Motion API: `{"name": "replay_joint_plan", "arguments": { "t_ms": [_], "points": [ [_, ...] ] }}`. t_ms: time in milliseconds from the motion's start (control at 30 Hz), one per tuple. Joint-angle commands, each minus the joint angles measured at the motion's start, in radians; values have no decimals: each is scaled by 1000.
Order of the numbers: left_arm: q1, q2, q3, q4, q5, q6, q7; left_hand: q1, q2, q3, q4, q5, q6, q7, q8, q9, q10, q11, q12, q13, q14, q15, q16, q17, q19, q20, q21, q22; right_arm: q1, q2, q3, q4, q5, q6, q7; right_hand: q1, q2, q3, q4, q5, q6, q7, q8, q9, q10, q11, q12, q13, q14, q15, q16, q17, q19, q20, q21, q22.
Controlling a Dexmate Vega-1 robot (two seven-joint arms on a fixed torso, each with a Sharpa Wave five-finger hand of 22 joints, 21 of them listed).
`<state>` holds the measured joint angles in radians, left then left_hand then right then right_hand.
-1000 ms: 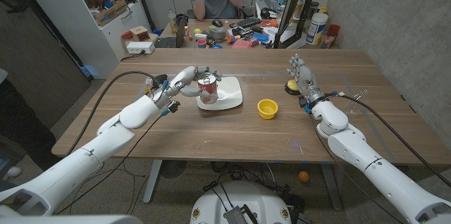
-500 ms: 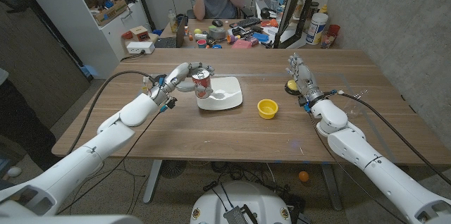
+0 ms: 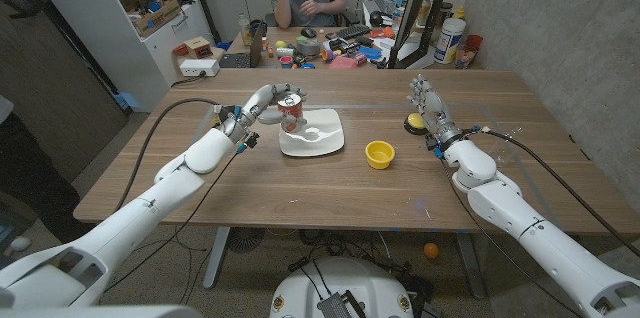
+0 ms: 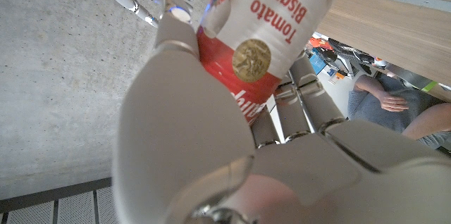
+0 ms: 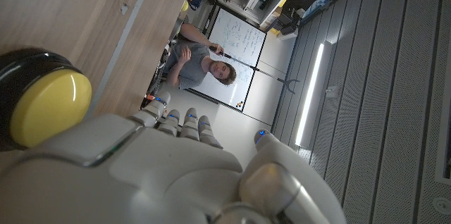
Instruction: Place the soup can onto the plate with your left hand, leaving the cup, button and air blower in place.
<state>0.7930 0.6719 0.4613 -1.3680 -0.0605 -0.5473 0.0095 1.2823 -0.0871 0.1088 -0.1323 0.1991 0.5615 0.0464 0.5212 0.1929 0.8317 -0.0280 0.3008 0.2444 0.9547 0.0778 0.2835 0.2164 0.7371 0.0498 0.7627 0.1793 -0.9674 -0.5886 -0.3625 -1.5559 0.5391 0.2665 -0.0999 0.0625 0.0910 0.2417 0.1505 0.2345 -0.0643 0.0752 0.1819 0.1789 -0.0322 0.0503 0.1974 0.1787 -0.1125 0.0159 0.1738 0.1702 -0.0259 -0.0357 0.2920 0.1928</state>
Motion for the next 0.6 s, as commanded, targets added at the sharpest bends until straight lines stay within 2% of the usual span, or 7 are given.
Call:
{"name": "replay_joint_plan", "arguments": {
  "t_ms": [33, 267, 600],
  "points": [
    [-66, -47, 44, 53, 29, 33, 34, 136, 172, 20, 13, -2, 389, -110, -1, 4, 153, -145, 6, 2, 228, -319, 6, 6, 120, -193, 5, 4, 8, -3, 8, 36, 16, 21, 28, -3, 40, 7, -3, 1, 1, 8, 8, 4, 2, 11, 7, 2, -1, 0, 2, 1, -12, -6, -1, 4],
    [-83, -55, 51, 68, 28, 63, 54, 135, 176, 21, 15, -3, 393, -110, -3, 4, 155, -143, 4, 4, 229, -319, 6, 7, 119, -193, 6, 4, 11, -8, 11, 40, 23, 20, 36, -2, 40, 7, -3, 1, 1, 8, 8, 4, 2, 10, 7, 2, -1, 0, 1, 1, -12, -6, -1, 4],
    [-111, -94, 67, 130, 31, 70, 107, 133, 179, 22, 16, -5, 396, -110, -7, 4, 156, -145, 1, 6, 231, -319, 6, 9, 117, -194, 8, 4, 20, -9, 8, 46, 27, 20, 50, -1, 39, 7, -4, 0, 1, 8, 8, 4, 2, 9, 6, 2, -1, -1, 1, 1, -13, -5, -2, 4]
  ]
}}
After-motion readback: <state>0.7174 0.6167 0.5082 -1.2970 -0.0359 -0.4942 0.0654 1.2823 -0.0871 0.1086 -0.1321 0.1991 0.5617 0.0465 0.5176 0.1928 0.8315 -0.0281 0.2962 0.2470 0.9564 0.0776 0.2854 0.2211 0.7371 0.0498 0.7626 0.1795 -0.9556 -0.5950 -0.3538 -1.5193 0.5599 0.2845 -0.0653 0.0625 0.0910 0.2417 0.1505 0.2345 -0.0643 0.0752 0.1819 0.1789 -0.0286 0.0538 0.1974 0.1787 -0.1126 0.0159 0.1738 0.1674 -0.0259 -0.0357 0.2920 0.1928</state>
